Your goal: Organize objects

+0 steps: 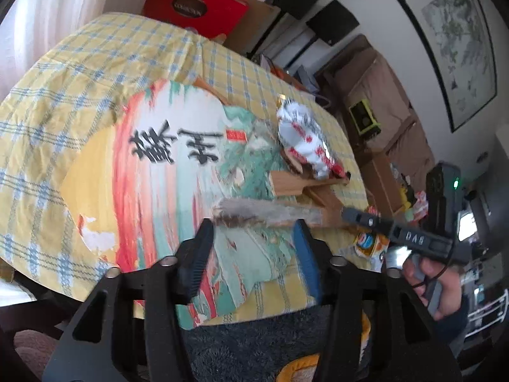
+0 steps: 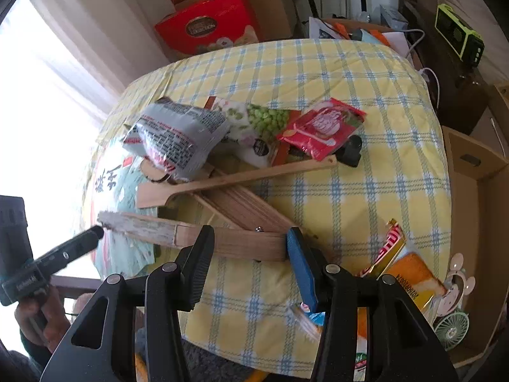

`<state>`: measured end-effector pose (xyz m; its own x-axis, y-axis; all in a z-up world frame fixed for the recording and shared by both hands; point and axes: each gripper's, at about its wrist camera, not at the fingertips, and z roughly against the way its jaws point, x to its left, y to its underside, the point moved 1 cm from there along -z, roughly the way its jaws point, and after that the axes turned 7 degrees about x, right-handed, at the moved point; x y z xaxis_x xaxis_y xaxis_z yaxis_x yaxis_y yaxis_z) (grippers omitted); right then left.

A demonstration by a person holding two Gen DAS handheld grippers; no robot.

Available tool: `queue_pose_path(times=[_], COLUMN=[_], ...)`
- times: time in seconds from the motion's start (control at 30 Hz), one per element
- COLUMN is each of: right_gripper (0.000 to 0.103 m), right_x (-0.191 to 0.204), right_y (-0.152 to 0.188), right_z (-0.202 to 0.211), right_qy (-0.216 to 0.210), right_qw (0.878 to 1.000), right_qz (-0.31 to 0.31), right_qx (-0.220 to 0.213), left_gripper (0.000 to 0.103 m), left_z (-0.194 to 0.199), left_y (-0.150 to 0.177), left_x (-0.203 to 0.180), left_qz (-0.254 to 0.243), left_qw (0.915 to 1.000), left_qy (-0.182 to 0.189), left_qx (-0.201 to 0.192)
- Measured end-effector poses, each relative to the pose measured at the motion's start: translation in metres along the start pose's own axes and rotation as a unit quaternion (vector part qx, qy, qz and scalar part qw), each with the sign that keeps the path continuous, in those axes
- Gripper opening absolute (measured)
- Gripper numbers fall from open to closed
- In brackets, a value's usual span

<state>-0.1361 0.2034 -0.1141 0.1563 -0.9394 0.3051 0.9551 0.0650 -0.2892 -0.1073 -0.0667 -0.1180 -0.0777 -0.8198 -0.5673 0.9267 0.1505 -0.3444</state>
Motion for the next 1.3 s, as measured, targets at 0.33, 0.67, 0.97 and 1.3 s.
queue_pose_path(times=[0.33, 0.67, 0.97, 1.3], right_gripper=[0.05, 0.051, 0.05, 0.048], right_x=[-0.005, 0.002, 0.012, 0.03], right_y=[0.007, 0.006, 0.004, 0.013], right_z=[0.002, 0.005, 0.026, 0.05], right_qy=[-0.008, 0.012, 0.014, 0.04], right_qw=[1.0, 1.0, 0.999, 0.996], right_qz=[-0.022, -0.012, 0.0, 0.012], right_qx=[0.002, -0.013, -0.042, -0.081], left_gripper=[0.057, 0.037, 0.039, 0.038], left_z=[-0.01, -0.003, 0.009, 0.02], left_y=[-0.011, -0.006, -0.004, 0.004], left_x=[-0.01, -0.014, -0.022, -0.043], left_qz=[-0.016, -0.05, -0.055, -0.09], left_qw=[0.9997, 0.9971, 0.996, 0.9884], left_qy=[-0.014, -0.052, -0.059, -0.113], left_qx=[-0.013, -0.023, -0.036, -0.047])
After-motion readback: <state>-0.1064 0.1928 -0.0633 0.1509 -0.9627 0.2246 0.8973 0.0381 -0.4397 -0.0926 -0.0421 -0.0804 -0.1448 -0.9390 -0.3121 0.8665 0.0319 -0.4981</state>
